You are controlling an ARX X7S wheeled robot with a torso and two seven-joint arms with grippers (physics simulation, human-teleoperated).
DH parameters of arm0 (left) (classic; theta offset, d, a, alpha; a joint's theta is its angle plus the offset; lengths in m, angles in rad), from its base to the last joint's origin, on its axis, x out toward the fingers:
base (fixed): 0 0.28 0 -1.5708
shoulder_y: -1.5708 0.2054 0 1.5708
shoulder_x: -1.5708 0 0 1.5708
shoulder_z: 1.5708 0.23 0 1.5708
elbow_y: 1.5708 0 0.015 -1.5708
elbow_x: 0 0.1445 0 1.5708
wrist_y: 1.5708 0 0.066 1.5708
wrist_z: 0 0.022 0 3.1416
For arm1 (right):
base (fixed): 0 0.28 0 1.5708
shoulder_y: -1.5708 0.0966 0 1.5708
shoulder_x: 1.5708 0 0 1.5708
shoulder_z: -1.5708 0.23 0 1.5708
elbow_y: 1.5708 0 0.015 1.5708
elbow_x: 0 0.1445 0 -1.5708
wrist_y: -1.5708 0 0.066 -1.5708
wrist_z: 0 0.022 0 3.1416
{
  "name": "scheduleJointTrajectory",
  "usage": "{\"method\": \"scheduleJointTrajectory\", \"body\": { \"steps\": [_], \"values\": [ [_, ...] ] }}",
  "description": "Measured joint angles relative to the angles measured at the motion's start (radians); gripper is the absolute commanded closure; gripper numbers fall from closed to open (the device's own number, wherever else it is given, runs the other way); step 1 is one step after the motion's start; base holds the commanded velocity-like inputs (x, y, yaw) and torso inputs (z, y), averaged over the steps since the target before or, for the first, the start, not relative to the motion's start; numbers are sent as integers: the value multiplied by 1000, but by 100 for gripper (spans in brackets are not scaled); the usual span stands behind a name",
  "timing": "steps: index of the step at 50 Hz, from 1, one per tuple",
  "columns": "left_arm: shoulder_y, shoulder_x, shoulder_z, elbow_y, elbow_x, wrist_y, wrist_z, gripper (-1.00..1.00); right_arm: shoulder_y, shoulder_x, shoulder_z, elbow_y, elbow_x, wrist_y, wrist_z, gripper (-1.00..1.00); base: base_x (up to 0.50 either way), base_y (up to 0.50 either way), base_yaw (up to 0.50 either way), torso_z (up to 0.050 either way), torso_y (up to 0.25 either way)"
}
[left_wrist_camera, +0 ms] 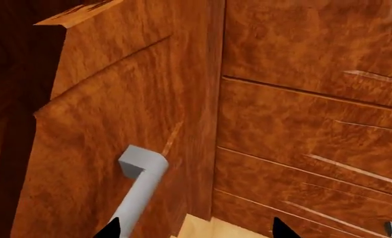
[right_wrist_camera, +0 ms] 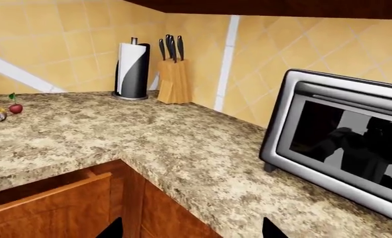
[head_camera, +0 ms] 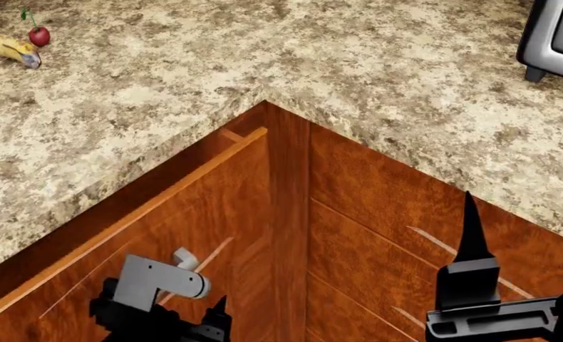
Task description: Close the right drawer.
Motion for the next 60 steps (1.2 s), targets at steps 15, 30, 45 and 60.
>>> {"method": "scheduleJointTrajectory", "body": {
  "steps": [15, 30, 45, 60],
  "values": [
    [-123, 77, -42, -401, 78, 231, 39, -100, 3, -1, 8, -14, 2, 4, 4, -100, 0, 0, 0, -1, 0],
    [-141, 97, -157, -493, 242, 266, 1, -100, 9, -5, 19, -26, 9, 16, 11, -100, 0, 0, 0, -1, 0],
    [-151, 61, -343, -525, 389, 236, -86, -100, 12, -18, 27, -28, 12, 25, 15, -100, 0, 0, 0, 0, 0],
    [-155, 34, -427, -542, 457, 199, -137, -100, -6, -29, 18, -23, -1, 8, 15, -100, 3, -1, 3, -1, 0]
  ]
}}
